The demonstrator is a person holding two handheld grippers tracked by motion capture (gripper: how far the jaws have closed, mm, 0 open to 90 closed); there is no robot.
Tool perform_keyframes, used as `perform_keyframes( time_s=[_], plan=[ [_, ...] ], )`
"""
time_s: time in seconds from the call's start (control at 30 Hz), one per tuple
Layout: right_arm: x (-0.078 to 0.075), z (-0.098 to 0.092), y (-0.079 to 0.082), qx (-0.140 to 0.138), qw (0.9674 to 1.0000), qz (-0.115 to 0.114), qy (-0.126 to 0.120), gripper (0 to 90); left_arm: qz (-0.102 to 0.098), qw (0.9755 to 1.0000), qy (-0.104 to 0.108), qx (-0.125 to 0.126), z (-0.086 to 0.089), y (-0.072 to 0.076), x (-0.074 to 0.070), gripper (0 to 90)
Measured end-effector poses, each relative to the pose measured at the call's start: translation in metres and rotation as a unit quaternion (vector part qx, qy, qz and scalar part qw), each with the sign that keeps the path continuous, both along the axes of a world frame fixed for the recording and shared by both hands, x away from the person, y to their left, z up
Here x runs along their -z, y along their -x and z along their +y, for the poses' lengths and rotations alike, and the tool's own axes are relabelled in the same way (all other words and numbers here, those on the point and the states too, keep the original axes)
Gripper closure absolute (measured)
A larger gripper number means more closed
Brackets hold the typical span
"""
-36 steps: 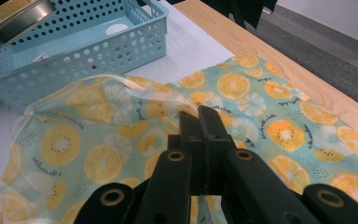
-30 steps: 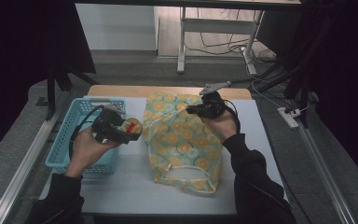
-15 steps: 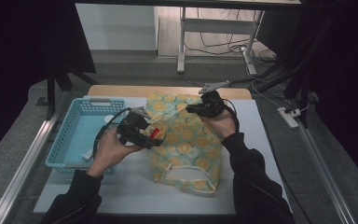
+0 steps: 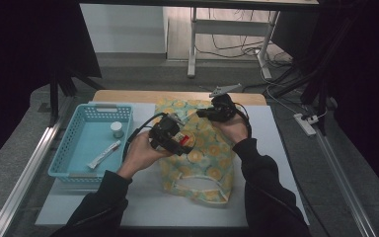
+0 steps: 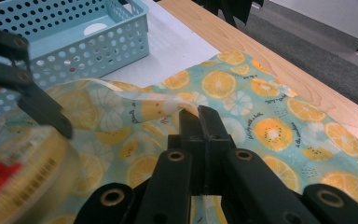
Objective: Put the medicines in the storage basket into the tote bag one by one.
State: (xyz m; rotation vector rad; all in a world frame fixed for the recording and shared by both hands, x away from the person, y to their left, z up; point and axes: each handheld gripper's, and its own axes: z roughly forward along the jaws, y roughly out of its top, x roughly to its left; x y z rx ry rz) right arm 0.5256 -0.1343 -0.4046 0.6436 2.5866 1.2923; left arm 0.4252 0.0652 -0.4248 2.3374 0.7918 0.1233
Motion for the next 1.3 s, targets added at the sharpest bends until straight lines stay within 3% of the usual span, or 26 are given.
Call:
perform_keyframes(
  time_s=[0.33,0.63,0.93,1.3],
  plan=[
    [0.002,-0.001,-0.003,0.008,1.0000,0.000,0.003,90.0,0.003,0.9998,-0.022,-0.004,-0.021,-0.023,0.026,20.8],
    [0.007,0.003,-0.005,0.012,0.9999,0.000,0.011,90.0,0.002,0.9996,-0.016,-0.022,-0.021,-0.042,0.046,20.7],
    [0.014,0.005,-0.008,0.021,0.9996,0.000,0.019,90.0,-0.007,0.9996,-0.027,-0.010,-0.025,-0.051,0.068,20.7],
    [0.020,0.006,-0.013,0.031,0.9993,0.003,0.021,90.0,0.000,0.9993,-0.035,-0.016,-0.029,-0.062,0.089,20.6]
  ],
)
